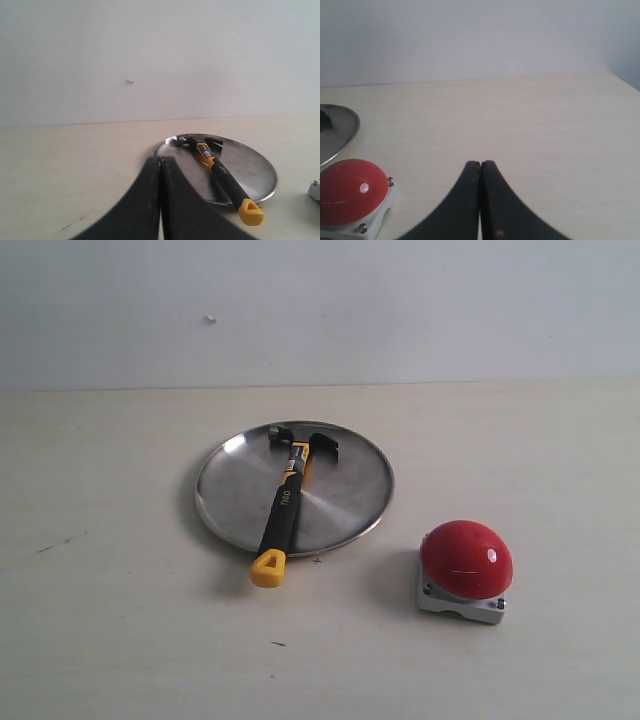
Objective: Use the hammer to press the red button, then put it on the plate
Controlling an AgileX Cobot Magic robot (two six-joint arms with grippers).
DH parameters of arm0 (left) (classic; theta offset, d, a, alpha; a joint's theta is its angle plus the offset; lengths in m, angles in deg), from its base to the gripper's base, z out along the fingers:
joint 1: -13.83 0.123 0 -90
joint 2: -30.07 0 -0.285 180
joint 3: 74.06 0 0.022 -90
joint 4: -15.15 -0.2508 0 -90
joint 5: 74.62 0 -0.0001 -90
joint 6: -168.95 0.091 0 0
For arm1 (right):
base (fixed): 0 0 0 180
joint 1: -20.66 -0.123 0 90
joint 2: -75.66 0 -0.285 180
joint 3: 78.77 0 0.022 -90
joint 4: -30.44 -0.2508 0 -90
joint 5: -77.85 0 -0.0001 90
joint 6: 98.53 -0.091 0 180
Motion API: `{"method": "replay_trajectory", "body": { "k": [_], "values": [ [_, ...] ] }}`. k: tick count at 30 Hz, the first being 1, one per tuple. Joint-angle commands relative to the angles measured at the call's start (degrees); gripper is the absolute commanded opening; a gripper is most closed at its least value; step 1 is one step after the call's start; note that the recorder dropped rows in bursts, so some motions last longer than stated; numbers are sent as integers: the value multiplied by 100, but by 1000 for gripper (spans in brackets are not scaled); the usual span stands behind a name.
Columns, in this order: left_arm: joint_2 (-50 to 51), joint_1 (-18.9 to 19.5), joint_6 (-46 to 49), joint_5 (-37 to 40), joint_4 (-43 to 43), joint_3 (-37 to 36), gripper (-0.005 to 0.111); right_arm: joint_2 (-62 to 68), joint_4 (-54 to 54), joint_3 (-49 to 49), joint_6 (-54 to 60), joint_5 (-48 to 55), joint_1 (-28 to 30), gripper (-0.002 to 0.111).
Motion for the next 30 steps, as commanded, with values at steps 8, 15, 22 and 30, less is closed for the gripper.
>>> {"method": "replay_trajectory", "body": {
  "k": [8,15,22,30],
  "values": [
    [-37,7,26,-14,-484,-16,0,-29,16,-25,-14,-93,38,0],
    [-37,762,-1845,245,-2220,-16,0,-29,15,-25,-2,-93,38,0],
    [-37,2136,-2549,855,-2395,-16,0,-29,15,-25,-2,-93,38,0],
    [-37,2292,-2690,1440,-2380,-16,0,-29,15,-25,-2,-93,38,0]
  ]
}}
